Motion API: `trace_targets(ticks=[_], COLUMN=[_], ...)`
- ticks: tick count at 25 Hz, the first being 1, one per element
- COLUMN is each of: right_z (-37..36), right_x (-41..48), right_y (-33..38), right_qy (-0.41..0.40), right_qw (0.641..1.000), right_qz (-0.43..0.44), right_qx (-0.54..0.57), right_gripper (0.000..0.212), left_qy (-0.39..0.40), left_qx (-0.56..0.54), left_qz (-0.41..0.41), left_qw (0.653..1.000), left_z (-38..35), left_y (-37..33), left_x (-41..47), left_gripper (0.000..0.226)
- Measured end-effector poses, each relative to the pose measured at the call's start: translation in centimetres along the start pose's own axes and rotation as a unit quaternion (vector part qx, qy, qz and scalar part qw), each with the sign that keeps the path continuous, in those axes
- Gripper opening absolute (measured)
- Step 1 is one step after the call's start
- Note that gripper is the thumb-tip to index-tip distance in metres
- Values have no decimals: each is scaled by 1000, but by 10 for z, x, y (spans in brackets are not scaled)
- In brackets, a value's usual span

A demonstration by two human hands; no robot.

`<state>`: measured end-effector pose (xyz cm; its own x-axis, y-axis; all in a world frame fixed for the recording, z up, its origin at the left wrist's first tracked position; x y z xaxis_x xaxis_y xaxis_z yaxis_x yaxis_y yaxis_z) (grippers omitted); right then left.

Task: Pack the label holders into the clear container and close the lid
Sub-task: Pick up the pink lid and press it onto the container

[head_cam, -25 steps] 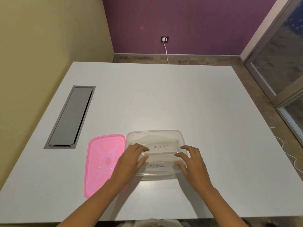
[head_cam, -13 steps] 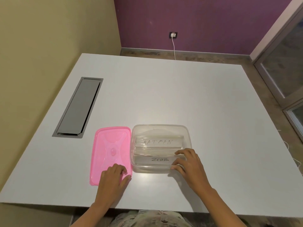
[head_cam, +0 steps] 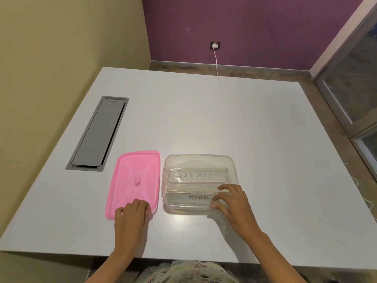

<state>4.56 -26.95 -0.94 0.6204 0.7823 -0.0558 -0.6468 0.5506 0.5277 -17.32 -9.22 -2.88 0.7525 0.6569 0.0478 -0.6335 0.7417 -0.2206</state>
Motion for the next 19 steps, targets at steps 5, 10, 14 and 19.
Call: trace_targets(ticks=[5, 10, 14, 19], right_z=[14, 29, 44, 51], right_x=[-3, 7, 22, 31], right_y=[5, 8, 7, -12], right_qy=[-73, -142, -196, -214], right_qw=[992, 958, 906, 823], right_qz=[-32, -93, -152, -256], right_qx=[96, 231, 343, 459], right_gripper=[19, 24, 22, 19], left_qy=[-167, -258, -262, -185], left_qx=[-100, -234, -316, -421], left_qz=[144, 131, 63, 39], left_qw=[970, 928, 910, 887], left_z=[87, 161, 196, 181], left_y=[22, 6, -25, -50], left_x=[23, 48, 62, 85], left_gripper=[21, 23, 28, 23])
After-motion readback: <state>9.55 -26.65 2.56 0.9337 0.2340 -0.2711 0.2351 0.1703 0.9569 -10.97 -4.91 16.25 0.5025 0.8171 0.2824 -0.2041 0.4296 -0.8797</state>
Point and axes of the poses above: each hand's wrist, its own x-axis towards the middle knuckle, its own z-axis out of the back of the hand, y = z × x, the point moved 9 cm from there along x, towards the middle knuckle, and after that the axes turned 4 degrees about -z, right-handed, at the moved point
